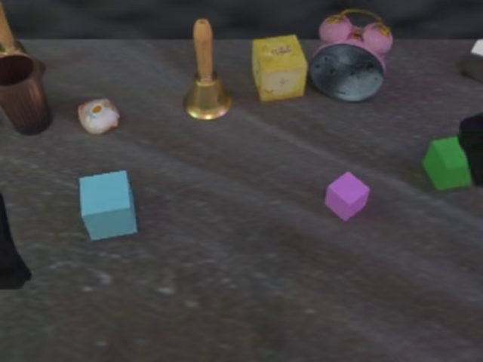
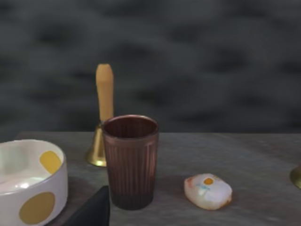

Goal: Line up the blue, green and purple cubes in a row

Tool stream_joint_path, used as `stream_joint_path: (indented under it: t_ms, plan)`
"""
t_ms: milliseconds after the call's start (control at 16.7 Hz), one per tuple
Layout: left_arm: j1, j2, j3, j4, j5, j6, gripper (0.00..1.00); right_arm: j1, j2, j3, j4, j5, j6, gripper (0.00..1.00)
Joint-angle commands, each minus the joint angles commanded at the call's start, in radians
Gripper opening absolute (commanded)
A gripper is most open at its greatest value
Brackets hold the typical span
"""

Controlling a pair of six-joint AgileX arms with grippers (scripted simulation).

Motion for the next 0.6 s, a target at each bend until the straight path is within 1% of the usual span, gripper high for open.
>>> stream_joint_path:
  t_ms: [300, 600]
  plan:
    - [0.000, 0.000, 0.000, 0.000, 0.000, 0.000, 1.00, 0.095, 0.523, 0.407, -0.273, 0.003, -0.057, 1.00]
    - [0.000, 0.000, 0.000, 0.000, 0.000, 0.000, 1.00, 0.169, 0.912, 0.740, -0.475, 0.004, -0.101, 1.00]
